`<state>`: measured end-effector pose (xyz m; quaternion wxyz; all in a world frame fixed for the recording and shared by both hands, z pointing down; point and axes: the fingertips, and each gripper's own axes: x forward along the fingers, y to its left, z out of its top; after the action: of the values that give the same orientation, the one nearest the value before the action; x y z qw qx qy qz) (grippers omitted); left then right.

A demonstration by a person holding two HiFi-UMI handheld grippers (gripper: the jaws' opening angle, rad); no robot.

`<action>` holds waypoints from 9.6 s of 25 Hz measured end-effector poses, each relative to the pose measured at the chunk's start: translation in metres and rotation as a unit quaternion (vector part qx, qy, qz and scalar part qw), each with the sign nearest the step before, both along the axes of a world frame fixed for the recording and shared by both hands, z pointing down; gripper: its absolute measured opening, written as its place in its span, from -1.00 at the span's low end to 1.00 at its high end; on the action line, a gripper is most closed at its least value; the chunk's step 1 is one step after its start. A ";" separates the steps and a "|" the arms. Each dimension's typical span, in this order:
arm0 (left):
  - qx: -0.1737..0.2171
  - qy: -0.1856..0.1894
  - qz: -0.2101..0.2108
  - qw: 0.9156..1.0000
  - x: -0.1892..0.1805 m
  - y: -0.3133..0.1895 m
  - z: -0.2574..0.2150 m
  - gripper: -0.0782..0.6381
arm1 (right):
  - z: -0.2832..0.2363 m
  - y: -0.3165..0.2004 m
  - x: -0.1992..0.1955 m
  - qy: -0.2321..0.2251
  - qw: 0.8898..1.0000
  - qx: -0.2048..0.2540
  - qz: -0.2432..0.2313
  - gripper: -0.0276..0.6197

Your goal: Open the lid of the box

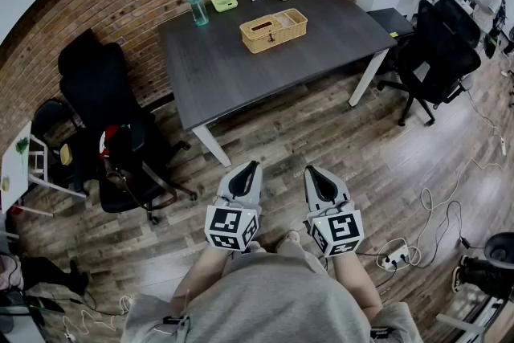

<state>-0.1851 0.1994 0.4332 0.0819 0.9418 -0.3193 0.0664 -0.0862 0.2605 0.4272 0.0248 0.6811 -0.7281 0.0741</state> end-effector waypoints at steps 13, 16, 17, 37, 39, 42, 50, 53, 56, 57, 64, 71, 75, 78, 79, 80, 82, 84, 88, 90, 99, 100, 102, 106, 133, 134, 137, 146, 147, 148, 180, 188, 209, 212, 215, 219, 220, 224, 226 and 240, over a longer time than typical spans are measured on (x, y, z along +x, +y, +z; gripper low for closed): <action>-0.011 -0.004 0.034 0.999 -0.107 0.041 0.013 -0.71 | 0.003 0.053 -0.115 0.011 0.999 -0.001 0.038 -0.91; -0.010 0.000 0.045 0.999 -0.110 0.044 0.010 -0.71 | 0.000 0.056 -0.119 0.012 0.999 0.000 0.046 -0.91; -0.010 0.002 0.049 0.999 -0.111 0.045 0.010 -0.71 | 0.000 0.057 -0.123 0.013 0.999 0.000 0.044 -0.91; -0.036 0.030 0.087 0.995 -0.107 0.021 0.016 -0.70 | 0.022 0.032 -0.121 -0.015 0.998 -0.022 0.053 -0.89; -0.036 0.024 0.092 0.995 -0.100 0.014 0.019 -0.64 | 0.025 0.022 -0.115 -0.019 0.998 -0.023 0.049 -0.83; -0.033 0.019 0.094 0.995 -0.087 0.001 0.021 -0.60 | 0.029 0.003 -0.100 -0.017 0.999 -0.028 0.042 -0.78; -0.025 0.006 0.086 0.996 -0.040 -0.051 0.020 -0.46 | 0.024 -0.051 -0.043 -0.016 0.999 -0.027 0.033 -0.63; -0.024 0.006 0.075 0.997 -0.020 -0.071 0.018 -0.40 | 0.023 -0.071 -0.020 -0.015 0.999 -0.031 0.027 -0.56; -0.027 0.011 0.061 0.998 0.000 -0.091 0.015 -0.38 | 0.020 -0.092 0.002 -0.011 0.999 -0.035 0.016 -0.53; -0.028 0.012 0.056 0.998 0.006 -0.097 0.014 -0.37 | 0.018 -0.099 0.010 -0.010 0.999 -0.035 0.011 -0.52; -0.036 0.029 0.019 0.999 0.050 -0.137 0.008 -0.37 | 0.008 -0.142 0.066 -0.008 0.999 -0.029 -0.016 -0.40; -0.036 0.039 -0.012 0.999 0.091 -0.164 0.011 -0.37 | 0.011 -0.175 0.109 -0.005 0.999 -0.030 -0.044 -0.38; -0.036 0.044 -0.024 0.998 0.113 -0.175 0.014 -0.37 | 0.016 -0.187 0.129 -0.006 0.998 -0.031 -0.059 -0.38; -0.034 0.044 -0.035 0.998 0.127 -0.181 0.014 -0.37 | 0.019 -0.194 0.143 -0.007 0.997 -0.029 -0.066 -0.38; -0.034 0.042 -0.038 0.998 0.130 -0.183 0.015 -0.37 | 0.019 -0.196 0.147 -0.008 0.997 -0.029 -0.067 -0.38; -0.034 0.039 -0.040 0.998 0.133 -0.184 0.016 -0.37 | 0.020 -0.198 0.151 -0.010 0.997 -0.029 -0.068 -0.38; -0.034 0.034 -0.045 0.998 0.136 -0.186 0.017 -0.37 | 0.021 -0.200 0.156 -0.013 0.997 -0.029 -0.071 -0.38; -0.035 0.032 -0.052 0.998 0.138 -0.188 0.019 -0.37 | 0.023 -0.202 0.159 -0.015 0.997 -0.028 -0.075 -0.38; -0.037 0.030 -0.061 0.997 0.140 -0.192 0.022 -0.37 | 0.029 -0.207 0.163 -0.017 0.996 -0.032 -0.083 -0.38; -0.038 0.028 -0.065 0.997 0.139 -0.195 0.023 -0.37 | 0.030 -0.211 0.163 -0.019 0.996 -0.034 -0.085 -0.38; -0.045 0.029 -0.070 0.996 0.149 -0.223 0.030 -0.37 | 0.033 -0.238 0.167 -0.020 0.995 -0.036 -0.091 -0.38; -0.045 0.030 -0.069 0.996 0.152 -0.228 0.031 -0.37 | 0.034 -0.243 0.168 -0.019 0.995 -0.036 -0.092 -0.38; -0.045 0.031 -0.068 0.996 0.157 -0.240 0.035 -0.37 | 0.036 -0.254 0.170 -0.018 0.995 -0.036 -0.093 -0.38; -0.045 0.036 -0.071 0.996 0.169 -0.268 0.039 -0.37 | 0.039 -0.278 0.179 -0.011 0.994 -0.037 -0.098 -0.38; -0.046 0.039 -0.135 0.989 0.200 -0.485 0.029 -0.37 | 0.046 -0.507 0.237 0.023 0.988 -0.059 -0.140 -0.38; -0.046 0.039 -0.138 0.989 0.199 -0.490 0.030 -0.37 | 0.048 -0.513 0.238 0.024 0.988 -0.060 -0.142 -0.38; -0.048 0.039 -0.147 0.987 0.196 -0.505 0.033 -0.37 | 0.056 -0.531 0.239 0.027 0.987 -0.066 -0.146 -0.38; -0.051 0.035 -0.172 0.983 0.180 -0.538 0.040 -0.37 | 0.088 -0.581 0.239 0.052 0.981 -0.089 -0.163 -0.38; -0.052 0.034 -0.174 0.983 0.179 -0.539 0.041 -0.37 | 0.093 -0.585 0.239 0.055 0.980 -0.093 -0.164 -0.38; -0.052 0.034 -0.177 0.982 0.177 -0.541 0.041 -0.37 | 0.097 -0.589 0.239 0.058 0.980 -0.097 -0.165 -0.38; -0.058 0.036 -0.267 0.961 0.118 -0.552 0.052 -0.37 | 0.172 -0.637 0.233 0.203 0.946 -0.151 -0.204 -0.27; -0.057 0.041 -0.278 0.958 0.107 -0.551 0.055 -0.37 | 0.173 -0.637 0.233 0.210 0.944 -0.153 -0.203 -0.27; -0.059 0.061 -0.290 0.953 0.103 -0.548 0.060 -0.37 | 0.112 -0.653 0.229 0.177 0.955 -0.107 -0.211 -0.27; -0.058 0.061 -0.290 0.953 0.102 -0.549 0.060 -0.37 | 0.102 -0.661 0.230 0.178 0.956 -0.094 -0.212 -0.27; -0.057 0.062 -0.291 0.953 0.103 -0.549 0.059 -0.37 | 0.092 -0.669 0.229 0.182 0.956 -0.087 -0.214 -0.27; -0.059 0.062 -0.292 0.953 0.102 -0.549 0.060 -0.37 | 0.078 -0.681 0.227 0.181 0.956 -0.074 -0.220 -0.27; -0.059 0.063 -0.292 0.953 0.103 -0.549 0.060 -0.37 | 0.075 -0.684 0.227 0.180 0.955 -0.072 -0.223 -0.27; -0.062 0.064 -0.294 0.952 0.102 -0.549 0.061 -0.37 | 0.065 -0.697 0.224 0.180 0.954 -0.065 -0.231 -0.27; -0.064 0.065 -0.295 0.951 0.101 -0.550 0.062 -0.37 | 0.062 -0.703 0.222 0.179 0.954 -0.064 -0.233 -0.27; -0.071 0.064 -0.298 0.950 0.098 -0.552 0.068 -0.37 | 0.052 -0.746 0.217 0.174 0.951 -0.065 -0.246 -0.28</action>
<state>-0.0874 -0.3524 0.5009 0.1850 0.7976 -0.5742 0.0013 0.1303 -0.4851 0.4788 0.2127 0.4797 -0.8512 -0.0074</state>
